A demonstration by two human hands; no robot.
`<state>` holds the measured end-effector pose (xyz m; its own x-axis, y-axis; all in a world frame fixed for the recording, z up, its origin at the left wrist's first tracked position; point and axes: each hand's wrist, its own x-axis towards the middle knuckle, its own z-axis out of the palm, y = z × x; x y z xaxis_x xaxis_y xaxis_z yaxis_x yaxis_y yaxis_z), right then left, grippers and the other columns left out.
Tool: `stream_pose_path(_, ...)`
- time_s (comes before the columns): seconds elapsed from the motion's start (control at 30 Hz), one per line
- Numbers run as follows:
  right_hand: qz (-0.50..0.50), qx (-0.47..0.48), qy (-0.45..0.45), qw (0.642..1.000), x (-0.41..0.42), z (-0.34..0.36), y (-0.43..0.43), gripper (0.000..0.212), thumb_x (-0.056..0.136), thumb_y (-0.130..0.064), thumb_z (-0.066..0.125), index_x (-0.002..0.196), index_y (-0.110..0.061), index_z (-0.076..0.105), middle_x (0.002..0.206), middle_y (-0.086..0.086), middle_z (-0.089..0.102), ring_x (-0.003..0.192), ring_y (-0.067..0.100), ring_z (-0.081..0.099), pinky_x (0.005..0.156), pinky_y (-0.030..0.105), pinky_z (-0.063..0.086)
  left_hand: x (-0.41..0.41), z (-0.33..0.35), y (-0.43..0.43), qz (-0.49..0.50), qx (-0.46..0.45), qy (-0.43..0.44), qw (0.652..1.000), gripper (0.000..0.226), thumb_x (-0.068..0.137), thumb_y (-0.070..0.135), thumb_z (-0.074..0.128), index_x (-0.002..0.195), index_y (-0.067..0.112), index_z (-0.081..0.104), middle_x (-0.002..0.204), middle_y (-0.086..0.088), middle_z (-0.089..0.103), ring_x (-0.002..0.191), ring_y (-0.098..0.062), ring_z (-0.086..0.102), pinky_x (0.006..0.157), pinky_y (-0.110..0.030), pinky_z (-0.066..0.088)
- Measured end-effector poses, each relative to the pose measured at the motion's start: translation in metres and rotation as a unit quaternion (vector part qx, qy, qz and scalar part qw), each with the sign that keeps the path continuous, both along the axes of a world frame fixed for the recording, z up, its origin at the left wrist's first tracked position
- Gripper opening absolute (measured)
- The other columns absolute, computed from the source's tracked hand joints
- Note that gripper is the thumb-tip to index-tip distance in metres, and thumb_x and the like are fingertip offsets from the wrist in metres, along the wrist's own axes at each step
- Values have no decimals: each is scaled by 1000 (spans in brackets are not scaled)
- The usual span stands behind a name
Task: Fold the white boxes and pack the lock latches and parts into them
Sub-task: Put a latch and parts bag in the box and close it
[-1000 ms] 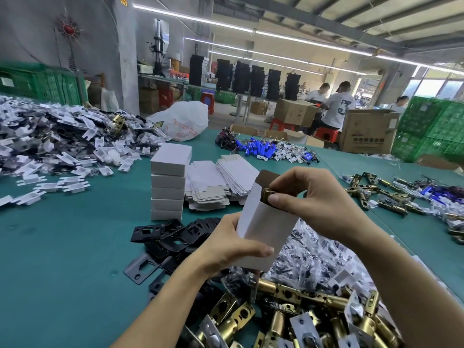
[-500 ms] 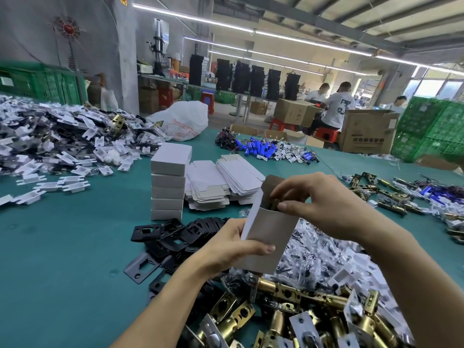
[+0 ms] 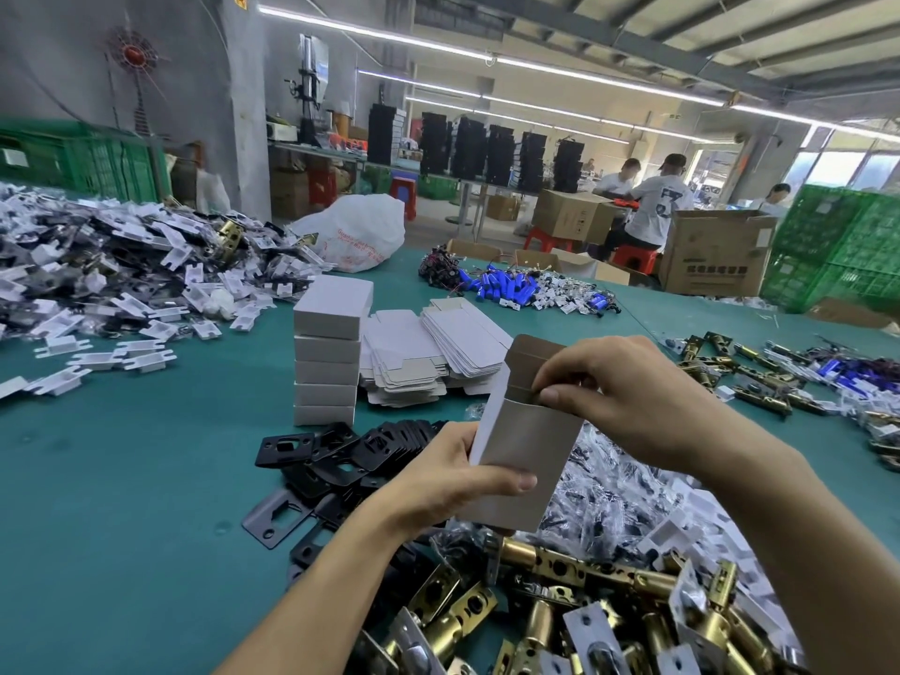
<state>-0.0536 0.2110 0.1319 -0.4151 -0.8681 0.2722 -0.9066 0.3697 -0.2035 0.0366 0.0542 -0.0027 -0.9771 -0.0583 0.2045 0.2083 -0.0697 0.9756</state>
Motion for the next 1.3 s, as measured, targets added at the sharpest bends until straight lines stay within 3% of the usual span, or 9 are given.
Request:
stream_pose_path(0.17,-32,60,26,997,-1,2,0,15,94,-26,65,101,-31,78,96,-17,74,79,-2,57,70,9,40,0,0,3,17,-1,-1,1000,28,77,13,75,101,0,69,88,-4,69,84,-19,67,77,-33,57)
stream_pose_path(0.43,-2,-98,1,995,2,-25,3,17,92,-30,66,108,-34,72,120,-13,54,117,5,46,93,20,33,-1,-1,-5,84,82,7,993,38,65,31,84,102,25,76,97,-5,75,89,-19,71,74,-30,57)
stream_pose_path(0.57,-47,-204,-116,971,-4,-51,11,24,91,-17,66,110,-31,61,121,-10,53,108,3,57,82,25,55,-3,-2,-8,140,141,9,980,45,57,33,88,98,19,76,94,-6,76,86,-22,74,67,-33,60)
stream_pose_path(0.63,-106,-137,-190,966,-15,-62,18,17,93,-16,64,106,-25,60,110,-7,62,92,5,63,81,34,58,-3,-3,-8,163,157,-4,974,63,52,34,90,106,11,69,92,-5,77,86,-25,74,65,-36,60)
stream_pose_path(0.73,-158,22,-182,970,-31,-81,28,14,95,-13,58,102,-22,66,99,-4,68,77,4,64,76,24,56,-3,-4,-8,167,157,-6,973,75,48,30,92,113,6,63,94,-5,77,86,-25,74,67,-37,60)
stream_pose_path(0.83,-253,-54,-130,957,-52,-88,35,26,96,-3,49,102,-17,70,105,4,71,59,3,62,49,11,45,-2,-2,-6,172,130,-1,976,67,50,28,92,108,8,66,93,-6,77,86,-25,75,66,-36,60)
stream_pose_path(0.97,-401,69,-35,913,-83,-95,60,38,91,-3,44,123,-15,60,130,14,57,109,30,60,88,39,53,-4,-2,0,180,63,-13,982,41,61,20,88,97,10,70,82,-4,76,72,-18,74,58,-27,57)
stream_pose_path(1.07,-419,190,-48,886,-94,-103,76,33,92,-8,43,120,-13,58,121,11,60,109,29,58,92,41,51,-5,-5,3,181,26,-36,982,37,68,12,91,98,6,72,80,-4,76,71,-17,73,59,-26,57)
stream_pose_path(1.3,-414,146,-90,894,-99,-122,94,52,86,7,44,126,-25,54,124,12,57,71,15,64,49,25,41,-3,-4,1,165,75,-11,983,24,68,18,85,91,16,78,88,-10,77,76,-22,74,60,-25,57)
